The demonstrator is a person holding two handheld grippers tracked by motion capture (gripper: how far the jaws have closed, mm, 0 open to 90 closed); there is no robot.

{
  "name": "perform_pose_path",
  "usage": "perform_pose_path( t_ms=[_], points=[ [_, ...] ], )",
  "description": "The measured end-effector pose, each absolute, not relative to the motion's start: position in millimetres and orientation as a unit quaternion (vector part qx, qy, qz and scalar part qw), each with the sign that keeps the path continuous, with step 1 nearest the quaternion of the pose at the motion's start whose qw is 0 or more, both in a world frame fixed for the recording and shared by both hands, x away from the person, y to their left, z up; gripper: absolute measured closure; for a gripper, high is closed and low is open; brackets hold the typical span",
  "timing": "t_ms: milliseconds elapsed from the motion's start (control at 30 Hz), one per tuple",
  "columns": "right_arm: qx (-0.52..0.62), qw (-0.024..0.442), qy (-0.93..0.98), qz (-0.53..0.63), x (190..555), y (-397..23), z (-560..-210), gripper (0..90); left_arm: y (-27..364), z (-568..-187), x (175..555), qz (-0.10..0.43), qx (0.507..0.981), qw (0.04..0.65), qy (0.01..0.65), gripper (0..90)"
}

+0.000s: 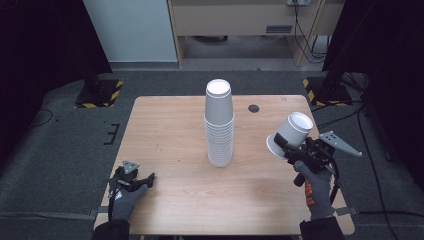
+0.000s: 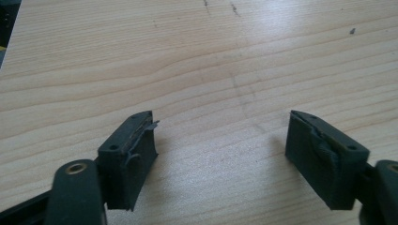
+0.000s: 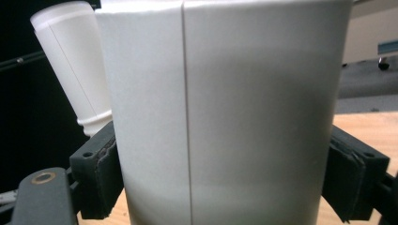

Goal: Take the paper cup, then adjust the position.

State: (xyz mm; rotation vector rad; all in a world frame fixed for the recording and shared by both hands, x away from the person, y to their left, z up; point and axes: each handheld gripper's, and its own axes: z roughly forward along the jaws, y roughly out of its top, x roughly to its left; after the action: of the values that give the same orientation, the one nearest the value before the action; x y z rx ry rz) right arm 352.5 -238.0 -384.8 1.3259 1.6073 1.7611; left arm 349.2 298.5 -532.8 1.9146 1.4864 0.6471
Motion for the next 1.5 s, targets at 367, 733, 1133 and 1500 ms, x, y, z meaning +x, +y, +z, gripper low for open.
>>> perform_pose_path(
  t_ms=[367,733,1133,1500],
  points=[
    [0.501,0.169,0.571,0.628,351,-242,-415,15.3,293,-517,344,0.264,0.712,0.385,0.524,29.2],
    [0.521,0.134,0.546,0.643,347,-246,-429,15.3,268,-500,339,0.268,0.705,0.453,0.475,28.7],
    [0.539,0.113,0.52,0.653,348,-252,-436,15.2,230,-487,332,0.267,0.712,0.497,0.419,28.0],
    [0.548,0.102,0.504,0.66,346,-249,-439,15.2,192,-480,327,0.253,0.726,0.523,0.369,29.0]
  ],
)
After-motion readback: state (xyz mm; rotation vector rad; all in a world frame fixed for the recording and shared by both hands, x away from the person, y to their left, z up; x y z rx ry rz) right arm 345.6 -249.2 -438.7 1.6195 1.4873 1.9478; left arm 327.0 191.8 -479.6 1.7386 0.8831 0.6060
